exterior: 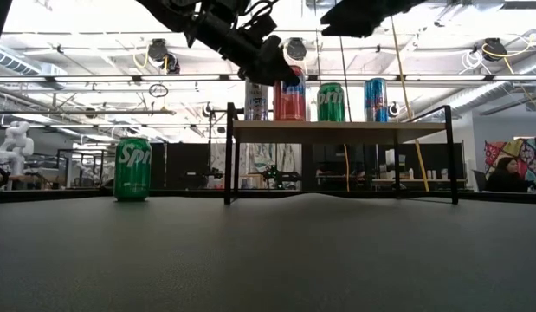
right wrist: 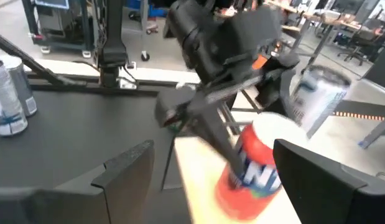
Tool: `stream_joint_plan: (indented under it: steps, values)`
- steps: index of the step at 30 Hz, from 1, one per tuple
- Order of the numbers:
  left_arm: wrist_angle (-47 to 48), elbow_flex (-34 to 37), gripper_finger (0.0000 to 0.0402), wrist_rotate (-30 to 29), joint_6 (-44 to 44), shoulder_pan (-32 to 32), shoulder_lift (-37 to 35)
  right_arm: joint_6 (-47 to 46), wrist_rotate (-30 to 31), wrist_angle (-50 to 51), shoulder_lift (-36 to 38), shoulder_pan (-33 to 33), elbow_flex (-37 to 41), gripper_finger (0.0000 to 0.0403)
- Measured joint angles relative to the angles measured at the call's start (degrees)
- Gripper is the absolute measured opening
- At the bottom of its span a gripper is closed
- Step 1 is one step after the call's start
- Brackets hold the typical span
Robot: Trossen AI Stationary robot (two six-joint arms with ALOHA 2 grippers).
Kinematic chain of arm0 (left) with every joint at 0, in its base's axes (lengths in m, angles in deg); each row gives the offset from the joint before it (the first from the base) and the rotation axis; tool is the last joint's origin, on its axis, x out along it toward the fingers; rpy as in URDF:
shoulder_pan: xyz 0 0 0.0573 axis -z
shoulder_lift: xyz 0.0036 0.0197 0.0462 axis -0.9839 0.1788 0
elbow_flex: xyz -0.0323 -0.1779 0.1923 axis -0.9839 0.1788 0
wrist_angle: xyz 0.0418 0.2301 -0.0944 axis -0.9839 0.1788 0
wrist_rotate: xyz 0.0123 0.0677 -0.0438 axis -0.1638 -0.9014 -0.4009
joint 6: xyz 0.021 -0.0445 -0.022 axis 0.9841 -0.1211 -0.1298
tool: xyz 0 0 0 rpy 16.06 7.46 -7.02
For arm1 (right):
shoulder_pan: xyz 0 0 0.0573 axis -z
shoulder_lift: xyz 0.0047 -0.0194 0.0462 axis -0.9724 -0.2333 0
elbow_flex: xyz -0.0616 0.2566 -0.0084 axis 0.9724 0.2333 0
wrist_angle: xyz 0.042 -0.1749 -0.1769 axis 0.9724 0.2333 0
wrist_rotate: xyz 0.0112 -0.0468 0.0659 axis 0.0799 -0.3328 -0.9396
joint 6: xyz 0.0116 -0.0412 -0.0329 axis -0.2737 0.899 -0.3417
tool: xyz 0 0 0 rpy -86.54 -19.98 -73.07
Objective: Place canned beverage on shelf
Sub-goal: Put the left orange soda can on the shelf
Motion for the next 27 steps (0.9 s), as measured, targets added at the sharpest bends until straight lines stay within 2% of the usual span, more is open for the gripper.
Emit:
stream_joint_plan:
  steps: [3,7,13,19,27]
  values:
    - [0.21,0.00,0.0395,0.00,0.00,-0.04,-0.19,1.36,-4.47,3.56,-2.59,3.29,-4.70,0.0313]
    - [0.89,0.00,0.0393,-0.05,0.26,-0.08,-2.29,4.02,-10.03,9.81,-7.66,7.32,-12.25,0.0316]
    - [9.86,0.00,0.0393,-0.95,-0.13,-0.08,-7.26,6.76,-18.37,16.37,-16.29,12.73,-21.60,0.0349]
    - [13.36,2.72,0.0393,-1.27,-0.15,1.27,-10.06,9.91,-22.23,17.77,-22.24,16.61,-26.66,0.0379]
    - [12.20,7.35,0.0392,-4.60,-4.22,1.89,-10.41,10.56,-32.41,22.24,-29.86,21.74,-32.35,0.0384]
